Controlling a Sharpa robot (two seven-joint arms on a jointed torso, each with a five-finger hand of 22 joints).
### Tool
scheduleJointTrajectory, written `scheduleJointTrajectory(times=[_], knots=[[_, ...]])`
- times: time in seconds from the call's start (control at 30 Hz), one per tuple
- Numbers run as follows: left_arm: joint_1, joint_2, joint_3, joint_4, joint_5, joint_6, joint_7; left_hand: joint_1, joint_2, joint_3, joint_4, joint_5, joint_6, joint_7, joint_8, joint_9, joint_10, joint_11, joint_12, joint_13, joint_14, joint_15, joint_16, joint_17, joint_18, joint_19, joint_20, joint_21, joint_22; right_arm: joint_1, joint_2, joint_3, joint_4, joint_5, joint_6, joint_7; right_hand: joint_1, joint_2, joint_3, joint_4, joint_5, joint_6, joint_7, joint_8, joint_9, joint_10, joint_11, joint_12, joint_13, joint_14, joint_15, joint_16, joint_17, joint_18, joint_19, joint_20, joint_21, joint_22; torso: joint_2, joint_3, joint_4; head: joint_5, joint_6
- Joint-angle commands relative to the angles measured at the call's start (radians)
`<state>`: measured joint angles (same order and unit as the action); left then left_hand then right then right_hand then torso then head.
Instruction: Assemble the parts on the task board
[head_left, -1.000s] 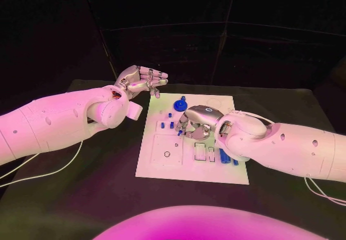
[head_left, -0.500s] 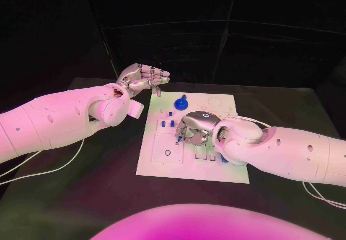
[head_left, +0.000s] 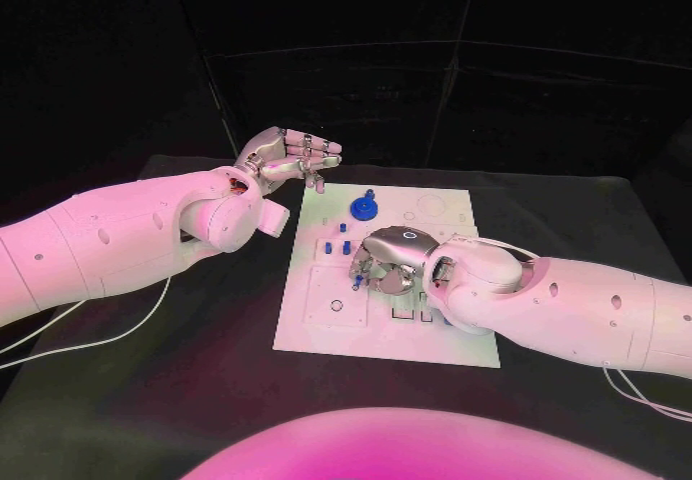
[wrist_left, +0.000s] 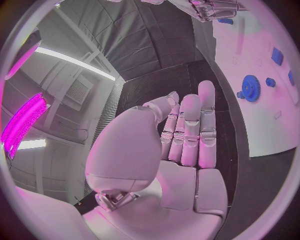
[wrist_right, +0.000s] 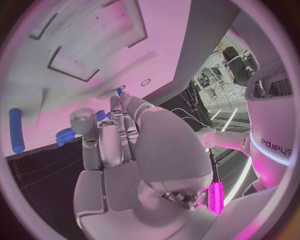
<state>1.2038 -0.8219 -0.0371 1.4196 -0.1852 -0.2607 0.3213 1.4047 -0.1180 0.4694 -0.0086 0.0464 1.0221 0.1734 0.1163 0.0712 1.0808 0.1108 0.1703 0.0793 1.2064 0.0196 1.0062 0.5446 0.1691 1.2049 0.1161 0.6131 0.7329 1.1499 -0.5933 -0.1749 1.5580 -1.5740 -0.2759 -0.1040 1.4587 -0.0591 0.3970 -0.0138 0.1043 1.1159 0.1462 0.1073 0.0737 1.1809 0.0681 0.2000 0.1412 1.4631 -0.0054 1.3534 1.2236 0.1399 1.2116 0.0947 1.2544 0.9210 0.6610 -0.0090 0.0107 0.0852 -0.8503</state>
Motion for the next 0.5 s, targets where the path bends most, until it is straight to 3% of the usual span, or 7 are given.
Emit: scheduleJointTrajectory(times=[0.03, 0.5], knots=[[0.002, 0.001, 0.001, 0.0, 0.004, 0.013, 0.001, 0.003, 0.004, -0.001, -0.006, 0.002, 0.001, 0.006, 0.007, -0.001, -0.007, 0.001, 0.006, -0.001, -0.008, 0.0, -0.003, -0.001, 0.013, -0.008, -0.002, -0.005, -0.001, -0.002, 0.001, -0.002, -0.001, -0.01, 0.007, 0.002, -0.012, -0.001, 0.001, 0.003, 0.0, 0.007, -0.002, 0.003, 0.001, 0.008, 0.002, -0.005, -0.002, 0.047, -0.005, 0.004, 0.0, -0.015, 0.006, 0.002, 0.005, 0.001, 0.0, 0.0004, 0.0003, 0.0, 0.0], [0.002, 0.0, 0.001, -0.001, 0.004, 0.015, -0.002, 0.003, 0.004, -0.001, -0.006, 0.002, 0.0, 0.006, 0.007, -0.001, -0.008, 0.001, 0.006, -0.001, -0.008, 0.0, -0.003, -0.001, 0.013, -0.008, -0.001, -0.005, -0.001, -0.003, -0.006, -0.002, 0.011, -0.015, -0.021, 0.01, -0.013, 0.0, 0.002, 0.003, 0.001, 0.008, -0.003, 0.003, 0.001, 0.008, 0.001, -0.006, -0.002, 0.047, -0.005, 0.004, 0.001, -0.015, 0.008, 0.002, 0.007, 0.005, 0.001, 0.0003, -0.0008, 0.001, 0.0]])
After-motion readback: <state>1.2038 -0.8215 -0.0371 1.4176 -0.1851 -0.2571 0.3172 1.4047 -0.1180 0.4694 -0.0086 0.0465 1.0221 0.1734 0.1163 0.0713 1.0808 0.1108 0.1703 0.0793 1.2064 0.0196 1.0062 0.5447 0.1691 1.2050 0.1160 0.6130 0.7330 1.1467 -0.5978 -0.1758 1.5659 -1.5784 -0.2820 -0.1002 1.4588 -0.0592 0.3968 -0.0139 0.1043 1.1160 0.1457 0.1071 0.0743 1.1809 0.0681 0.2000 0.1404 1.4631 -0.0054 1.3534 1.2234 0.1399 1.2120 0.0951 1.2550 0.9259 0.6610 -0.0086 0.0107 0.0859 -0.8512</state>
